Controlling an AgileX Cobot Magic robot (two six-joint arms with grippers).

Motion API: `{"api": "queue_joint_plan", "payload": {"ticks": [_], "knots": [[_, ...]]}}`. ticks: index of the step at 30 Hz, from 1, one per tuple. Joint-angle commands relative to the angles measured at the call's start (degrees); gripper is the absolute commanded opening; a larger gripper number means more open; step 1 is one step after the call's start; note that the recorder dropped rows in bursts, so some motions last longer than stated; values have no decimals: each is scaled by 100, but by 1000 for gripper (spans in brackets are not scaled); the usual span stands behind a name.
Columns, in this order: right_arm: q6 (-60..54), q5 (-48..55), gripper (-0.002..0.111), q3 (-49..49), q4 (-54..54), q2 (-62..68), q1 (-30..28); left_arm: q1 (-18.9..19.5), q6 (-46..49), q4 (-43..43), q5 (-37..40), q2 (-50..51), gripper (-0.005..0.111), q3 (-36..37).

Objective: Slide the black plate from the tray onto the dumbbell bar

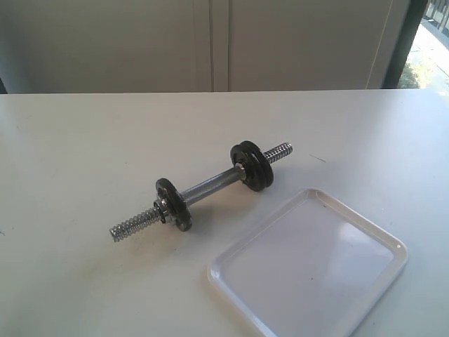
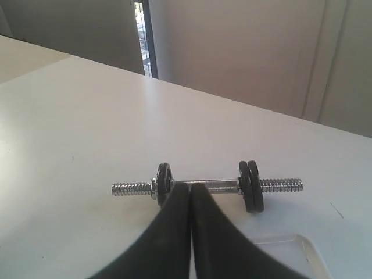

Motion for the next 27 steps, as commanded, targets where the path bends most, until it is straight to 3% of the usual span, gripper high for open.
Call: {"api": "queue_joint_plan", "payload": {"ticks": [1, 27], "knots": [[-21, -40, 0, 14, -18, -194, 12, 27, -59, -36, -25, -30, 0, 17], [-21, -40, 0, 14, -26, -965, -68, 27, -35, -36, -26, -30, 0, 17]]}}
